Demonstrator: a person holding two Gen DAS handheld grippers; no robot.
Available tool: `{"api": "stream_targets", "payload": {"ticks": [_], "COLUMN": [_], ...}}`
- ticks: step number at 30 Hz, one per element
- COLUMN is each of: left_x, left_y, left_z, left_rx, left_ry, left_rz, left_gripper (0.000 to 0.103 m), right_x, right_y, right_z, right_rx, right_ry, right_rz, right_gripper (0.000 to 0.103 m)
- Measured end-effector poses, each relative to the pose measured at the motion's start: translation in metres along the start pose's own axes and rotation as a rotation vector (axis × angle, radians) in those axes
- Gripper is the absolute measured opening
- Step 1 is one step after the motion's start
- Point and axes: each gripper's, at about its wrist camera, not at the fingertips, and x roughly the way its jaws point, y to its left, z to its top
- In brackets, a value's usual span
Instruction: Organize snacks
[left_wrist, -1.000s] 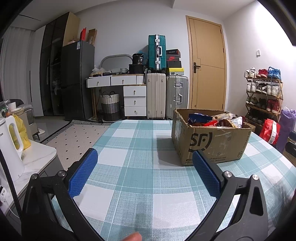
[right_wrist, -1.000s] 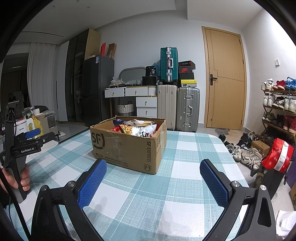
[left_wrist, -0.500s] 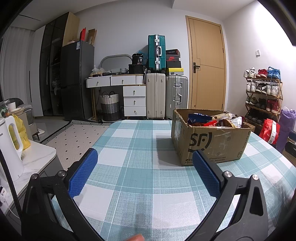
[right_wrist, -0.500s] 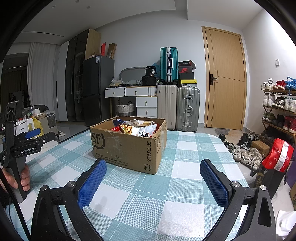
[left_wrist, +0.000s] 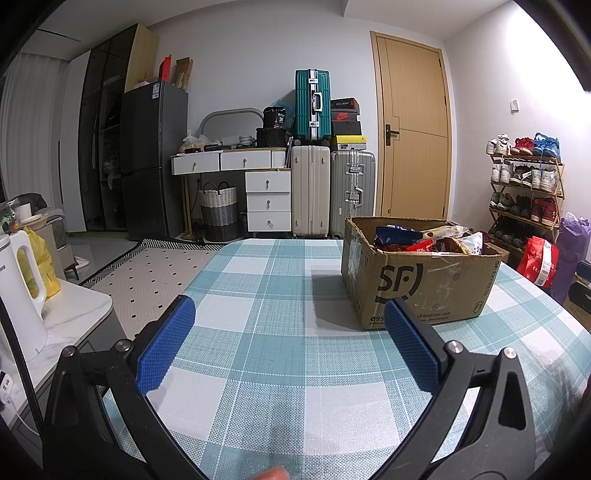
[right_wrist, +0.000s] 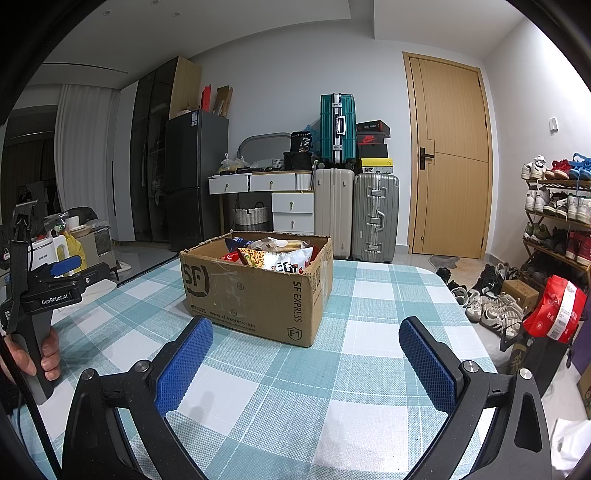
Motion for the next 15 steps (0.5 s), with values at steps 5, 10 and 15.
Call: {"api": "stream_targets", "payload": {"ticks": [5,10,15], "left_x": [0.0,0.0002,0.0], "left_y": [0.0,-0.0001,0.0], "left_z": [-0.0001,-0.0002,-0.0002], "left_rx": [0.0,0.0,0.0], "left_ry": [0.0,0.0,0.0], "left_rz": [0.0,0.0,0.0], "left_gripper": [0.102,0.102,0.102], "right_x": [-0.0012,-0.0002,-0.0018], "right_y": [-0.0002,0.0001,-0.0004], "right_z": [0.0001,0.0,0.0001], "right_rx": [0.0,0.0,0.0], "right_ry": [0.0,0.0,0.0], "right_rz": [0.0,0.0,0.0], "right_gripper": [0.103,0.103,0.103]}}
